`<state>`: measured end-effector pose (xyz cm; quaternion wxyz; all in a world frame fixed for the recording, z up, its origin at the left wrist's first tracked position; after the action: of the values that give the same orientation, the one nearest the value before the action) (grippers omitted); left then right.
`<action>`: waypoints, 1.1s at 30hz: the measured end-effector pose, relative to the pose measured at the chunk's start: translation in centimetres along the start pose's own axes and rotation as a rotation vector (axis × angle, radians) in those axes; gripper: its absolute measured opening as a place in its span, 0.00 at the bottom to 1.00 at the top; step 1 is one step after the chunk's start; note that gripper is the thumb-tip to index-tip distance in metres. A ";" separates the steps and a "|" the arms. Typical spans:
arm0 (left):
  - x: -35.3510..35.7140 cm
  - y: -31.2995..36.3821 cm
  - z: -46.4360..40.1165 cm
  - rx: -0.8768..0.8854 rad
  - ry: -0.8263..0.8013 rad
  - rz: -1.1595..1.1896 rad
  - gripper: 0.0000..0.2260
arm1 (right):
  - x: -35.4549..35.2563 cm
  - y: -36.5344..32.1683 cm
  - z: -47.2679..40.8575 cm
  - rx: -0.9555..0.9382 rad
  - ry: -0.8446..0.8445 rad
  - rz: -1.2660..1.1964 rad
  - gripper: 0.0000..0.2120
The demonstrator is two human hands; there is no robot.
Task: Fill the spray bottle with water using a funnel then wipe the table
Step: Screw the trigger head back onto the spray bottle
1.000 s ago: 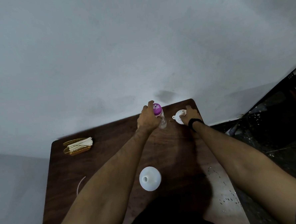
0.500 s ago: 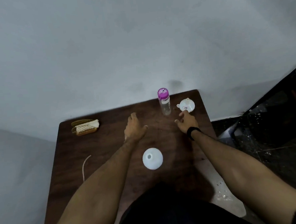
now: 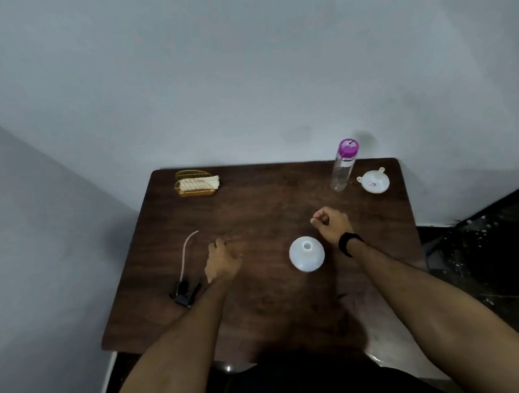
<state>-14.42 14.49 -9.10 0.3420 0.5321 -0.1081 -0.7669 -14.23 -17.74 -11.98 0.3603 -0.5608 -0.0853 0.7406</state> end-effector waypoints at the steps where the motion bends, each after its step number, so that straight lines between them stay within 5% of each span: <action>1: -0.5 -1.3 0.0 -0.016 0.023 -0.005 0.25 | 0.2 -0.6 0.2 -0.001 0.008 0.000 0.04; 9: -4.7 -11.6 0.0 -0.216 0.266 0.080 0.30 | 1.5 -4.6 2.2 -0.047 0.096 0.064 0.04; 19: -4.5 -18.0 -2.1 -0.544 0.184 0.345 0.38 | 3.4 -7.9 4.7 -0.155 0.118 0.222 0.08; 33: -3.9 -19.8 -4.6 -0.431 0.028 0.328 0.28 | 6.2 -11.9 6.7 -0.231 0.083 0.317 0.12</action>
<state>-17.68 32.58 -18.58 0.5682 0.4332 -0.0224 -0.6993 -15.66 -3.33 -7.99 0.1756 -0.6347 -0.0655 0.7497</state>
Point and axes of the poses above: each hand's wrist, its own z-axis away from the middle knuckle, its own x-axis out of the palm, y = z × x, the point moved 5 cm from there along -z, towards the middle knuckle, and after that the axes turned 15 degrees about z, right-handed, at the moved point
